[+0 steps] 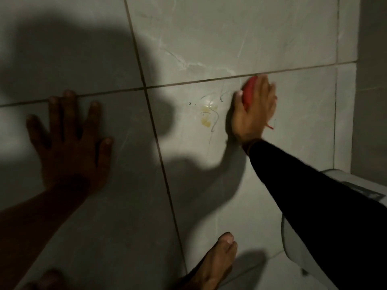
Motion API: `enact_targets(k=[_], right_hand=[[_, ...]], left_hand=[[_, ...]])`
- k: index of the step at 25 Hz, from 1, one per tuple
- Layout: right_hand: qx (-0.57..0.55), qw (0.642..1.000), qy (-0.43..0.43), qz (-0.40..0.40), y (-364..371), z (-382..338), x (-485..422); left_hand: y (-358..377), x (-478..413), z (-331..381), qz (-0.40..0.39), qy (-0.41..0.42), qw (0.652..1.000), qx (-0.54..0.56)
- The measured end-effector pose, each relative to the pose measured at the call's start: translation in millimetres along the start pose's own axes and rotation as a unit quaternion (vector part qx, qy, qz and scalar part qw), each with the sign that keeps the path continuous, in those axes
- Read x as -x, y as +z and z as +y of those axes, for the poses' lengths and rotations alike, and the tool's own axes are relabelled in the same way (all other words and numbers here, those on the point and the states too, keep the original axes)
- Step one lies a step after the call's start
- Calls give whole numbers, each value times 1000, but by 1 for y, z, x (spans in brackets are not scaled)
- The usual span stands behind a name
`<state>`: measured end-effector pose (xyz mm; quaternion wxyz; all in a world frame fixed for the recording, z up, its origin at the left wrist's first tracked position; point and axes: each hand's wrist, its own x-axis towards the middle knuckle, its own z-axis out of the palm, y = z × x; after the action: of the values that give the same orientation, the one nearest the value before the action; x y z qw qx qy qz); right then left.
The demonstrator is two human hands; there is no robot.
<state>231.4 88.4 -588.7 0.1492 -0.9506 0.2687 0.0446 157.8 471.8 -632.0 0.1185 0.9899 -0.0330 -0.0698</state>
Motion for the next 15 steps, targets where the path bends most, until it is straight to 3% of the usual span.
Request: enact_targets(k=[2, 4, 6, 8, 10, 12, 13, 15], right_hand=[[39, 988, -143, -32, 8, -10, 0], [69, 976, -179, -101, -5, 21, 33], [63, 990, -82, -92, -24, 38, 23], [35, 999, 3, -39, -15, 6, -16], [42, 992, -116, -22, 5, -45, -16], [84, 955, -276, -72, 21, -50, 37], [96, 940, -306, -112, 16, -35, 67], [91, 950, -267, -131, 0, -3, 77]], left_hand=[[0, 0, 0, -1, -2, 1000, 0], [-2, 1, 0, -2, -11, 1000, -1], [-3, 2, 2, -2, -11, 1000, 2], [0, 0, 2, 2, -6, 1000, -2], [0, 0, 2, -1, -5, 1000, -2], [-3, 1, 2, -4, -10, 1000, -5], [-4, 1, 3, -7, -11, 1000, -4], [-7, 2, 5, -8, -14, 1000, -6]])
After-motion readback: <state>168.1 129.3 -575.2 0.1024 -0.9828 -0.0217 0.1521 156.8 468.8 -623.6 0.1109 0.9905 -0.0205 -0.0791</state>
